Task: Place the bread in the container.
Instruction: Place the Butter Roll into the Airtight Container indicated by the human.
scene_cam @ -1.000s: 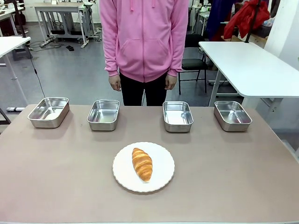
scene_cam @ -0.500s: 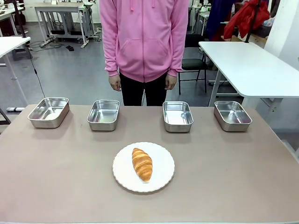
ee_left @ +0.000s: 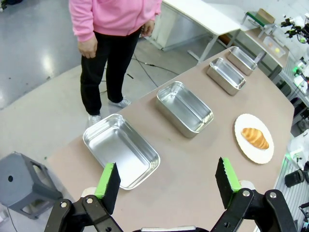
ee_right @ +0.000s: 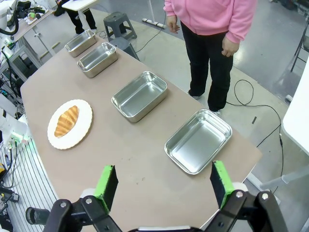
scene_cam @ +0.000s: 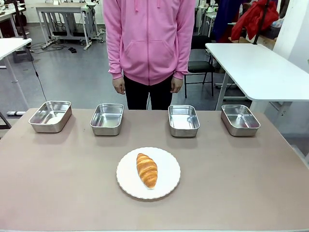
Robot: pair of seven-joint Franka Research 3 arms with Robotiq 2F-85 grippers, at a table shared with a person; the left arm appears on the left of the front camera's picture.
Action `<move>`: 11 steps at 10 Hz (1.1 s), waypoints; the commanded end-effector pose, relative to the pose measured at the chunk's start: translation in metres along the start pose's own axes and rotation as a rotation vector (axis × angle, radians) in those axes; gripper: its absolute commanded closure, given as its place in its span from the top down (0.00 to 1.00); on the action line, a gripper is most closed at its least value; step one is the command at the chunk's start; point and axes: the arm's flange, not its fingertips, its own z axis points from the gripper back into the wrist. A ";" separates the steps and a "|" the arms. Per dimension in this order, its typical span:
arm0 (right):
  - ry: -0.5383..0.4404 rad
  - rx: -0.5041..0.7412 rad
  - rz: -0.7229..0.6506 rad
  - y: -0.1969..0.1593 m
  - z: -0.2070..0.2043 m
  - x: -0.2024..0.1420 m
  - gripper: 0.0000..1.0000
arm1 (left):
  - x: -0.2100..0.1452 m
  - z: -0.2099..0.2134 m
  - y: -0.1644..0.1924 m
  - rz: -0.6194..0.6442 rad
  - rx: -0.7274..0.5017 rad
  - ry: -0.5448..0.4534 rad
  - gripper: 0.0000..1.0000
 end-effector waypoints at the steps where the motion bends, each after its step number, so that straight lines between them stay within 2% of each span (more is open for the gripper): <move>1: -0.004 0.002 0.005 0.001 0.000 0.002 1.00 | 0.000 0.001 -0.001 -0.008 -0.010 -0.012 1.00; 11: -0.004 0.002 0.005 0.001 0.000 0.002 1.00 | 0.000 0.001 -0.001 -0.008 -0.010 -0.012 1.00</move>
